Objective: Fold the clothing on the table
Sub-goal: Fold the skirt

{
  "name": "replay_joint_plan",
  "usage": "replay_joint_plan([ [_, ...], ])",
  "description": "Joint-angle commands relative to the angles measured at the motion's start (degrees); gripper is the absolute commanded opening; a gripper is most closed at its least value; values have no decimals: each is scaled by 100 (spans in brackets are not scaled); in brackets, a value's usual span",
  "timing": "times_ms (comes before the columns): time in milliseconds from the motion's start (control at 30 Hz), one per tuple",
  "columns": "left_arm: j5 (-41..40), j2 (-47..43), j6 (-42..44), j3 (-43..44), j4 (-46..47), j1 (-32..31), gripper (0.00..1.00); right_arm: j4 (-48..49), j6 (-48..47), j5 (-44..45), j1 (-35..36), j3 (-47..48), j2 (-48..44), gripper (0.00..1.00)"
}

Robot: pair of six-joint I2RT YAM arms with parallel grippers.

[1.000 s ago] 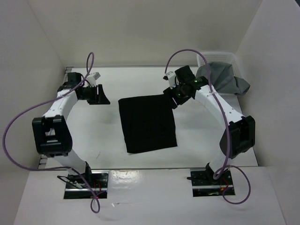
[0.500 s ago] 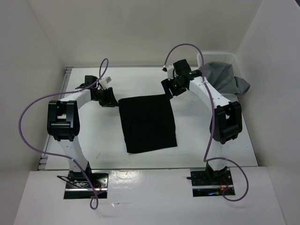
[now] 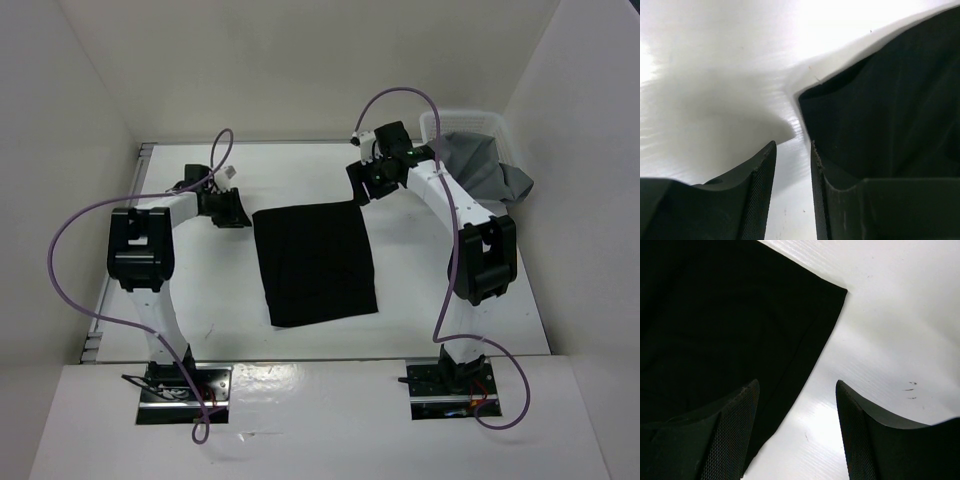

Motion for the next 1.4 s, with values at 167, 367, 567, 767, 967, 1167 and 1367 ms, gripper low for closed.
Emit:
replay_joint_plan([
  [167, 146, 352, -111, 433, 356, -33, 41, 157, -66, -49, -33, 136, -117, 68],
  [367, 330, 545, -163, 610, 357, -86, 44, 43, -119, -49, -33, 311, -65, 68],
  [567, 453, 713, -164, 715, 357, -139, 44, -10, -119, -49, -33, 426, -12, 68],
  [767, 620, 713, 12, 715, 252, -253, 44, -10, -119, -49, -33, 426, 40, 68],
  [967, 673, 713, 74, 715, 146, -306, 44, -10, -119, -49, -33, 426, 41, 68],
  [1167, 673, 765, 74, 654, 146, -306, 25, -10, -171, -111, -33, 426, 41, 68],
  [1367, 419, 634, 135, 715, 32, -306, 1, 43, -171, -111, -33, 426, 154, 68],
])
